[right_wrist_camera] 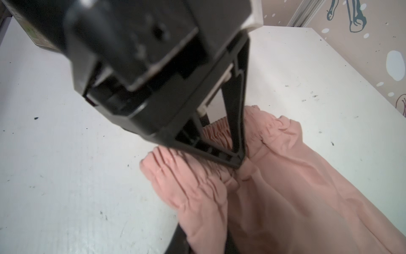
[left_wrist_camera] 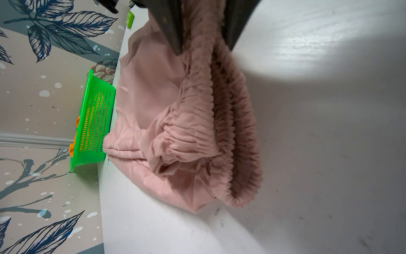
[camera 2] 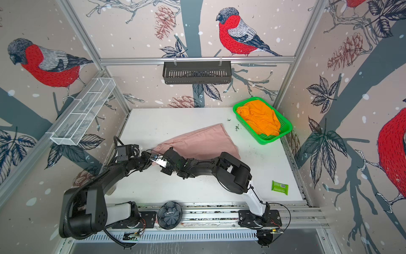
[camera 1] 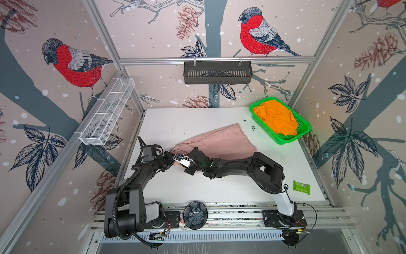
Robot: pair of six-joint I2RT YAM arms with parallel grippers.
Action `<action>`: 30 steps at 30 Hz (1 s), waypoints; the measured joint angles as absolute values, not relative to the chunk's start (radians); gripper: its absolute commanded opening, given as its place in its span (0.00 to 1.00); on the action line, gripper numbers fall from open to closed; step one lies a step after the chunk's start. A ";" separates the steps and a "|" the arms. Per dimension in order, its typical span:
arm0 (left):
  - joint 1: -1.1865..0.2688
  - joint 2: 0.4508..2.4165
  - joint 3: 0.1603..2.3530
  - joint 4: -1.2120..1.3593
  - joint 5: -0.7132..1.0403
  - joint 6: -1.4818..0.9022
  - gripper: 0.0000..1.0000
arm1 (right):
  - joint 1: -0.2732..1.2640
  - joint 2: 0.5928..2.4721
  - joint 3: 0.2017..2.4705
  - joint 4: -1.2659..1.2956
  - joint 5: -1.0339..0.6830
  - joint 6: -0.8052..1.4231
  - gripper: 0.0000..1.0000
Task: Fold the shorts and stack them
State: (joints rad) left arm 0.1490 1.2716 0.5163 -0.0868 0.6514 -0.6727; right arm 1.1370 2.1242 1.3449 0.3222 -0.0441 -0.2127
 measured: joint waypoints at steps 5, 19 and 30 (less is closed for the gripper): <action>0.146 1.275 0.571 -0.139 0.650 -0.631 0.00 | 1.130 2.114 1.348 0.322 -0.060 -0.192 0.58; 0.156 1.267 0.963 -0.562 0.573 -0.405 0.00 | 0.881 1.684 1.126 0.222 -0.176 -0.053 0.16; 0.156 1.369 1.247 -0.712 0.527 -0.320 0.00 | 0.935 1.908 1.171 0.162 -0.181 -0.083 0.03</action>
State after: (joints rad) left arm 0.1558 1.3689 1.2469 -0.7124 0.5274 -0.3199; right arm 0.9352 1.9076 1.1713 0.1616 -0.1806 -0.0830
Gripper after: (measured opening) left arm 0.088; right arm 0.049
